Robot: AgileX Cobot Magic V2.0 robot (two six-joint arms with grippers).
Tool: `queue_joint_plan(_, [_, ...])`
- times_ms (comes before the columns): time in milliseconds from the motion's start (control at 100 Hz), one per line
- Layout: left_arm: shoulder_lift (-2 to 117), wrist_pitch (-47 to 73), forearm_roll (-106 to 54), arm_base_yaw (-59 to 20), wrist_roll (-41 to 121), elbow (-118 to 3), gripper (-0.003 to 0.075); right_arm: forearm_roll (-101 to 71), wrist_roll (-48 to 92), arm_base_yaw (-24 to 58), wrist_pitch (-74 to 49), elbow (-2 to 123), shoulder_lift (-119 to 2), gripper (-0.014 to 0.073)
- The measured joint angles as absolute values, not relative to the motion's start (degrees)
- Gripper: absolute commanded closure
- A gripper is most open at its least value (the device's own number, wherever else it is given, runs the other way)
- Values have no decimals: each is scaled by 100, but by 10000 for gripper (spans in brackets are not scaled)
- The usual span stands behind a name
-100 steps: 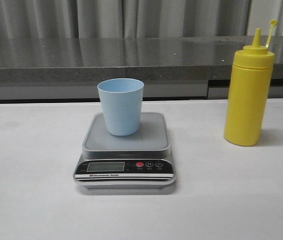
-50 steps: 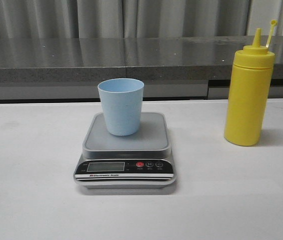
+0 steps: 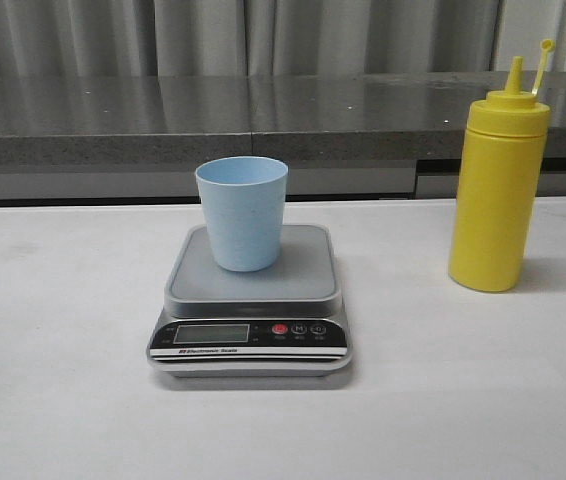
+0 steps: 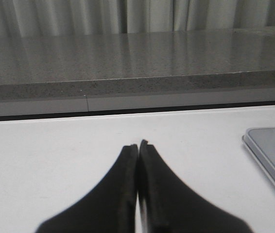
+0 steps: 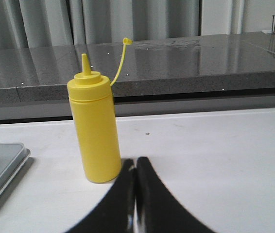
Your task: Pour seasoning into cup on scale with both arms
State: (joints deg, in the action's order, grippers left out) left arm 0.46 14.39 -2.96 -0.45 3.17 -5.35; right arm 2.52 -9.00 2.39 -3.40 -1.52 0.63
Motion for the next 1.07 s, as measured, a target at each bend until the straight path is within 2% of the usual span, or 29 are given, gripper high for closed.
queue_joint_plan(150, [-31, 1134, -283, 63, 297, 9, 741, 252, -900, 239, -331, -160, 63, 662])
queue_joint_plan(270, [-31, 808, -283, 72, 297, 9, 741, 252, -900, 239, -331, -160, 63, 662])
queue_joint_plan(1070, [-31, 724, -275, 117, 297, 9, 741, 252, -900, 239, -331, -160, 63, 662])
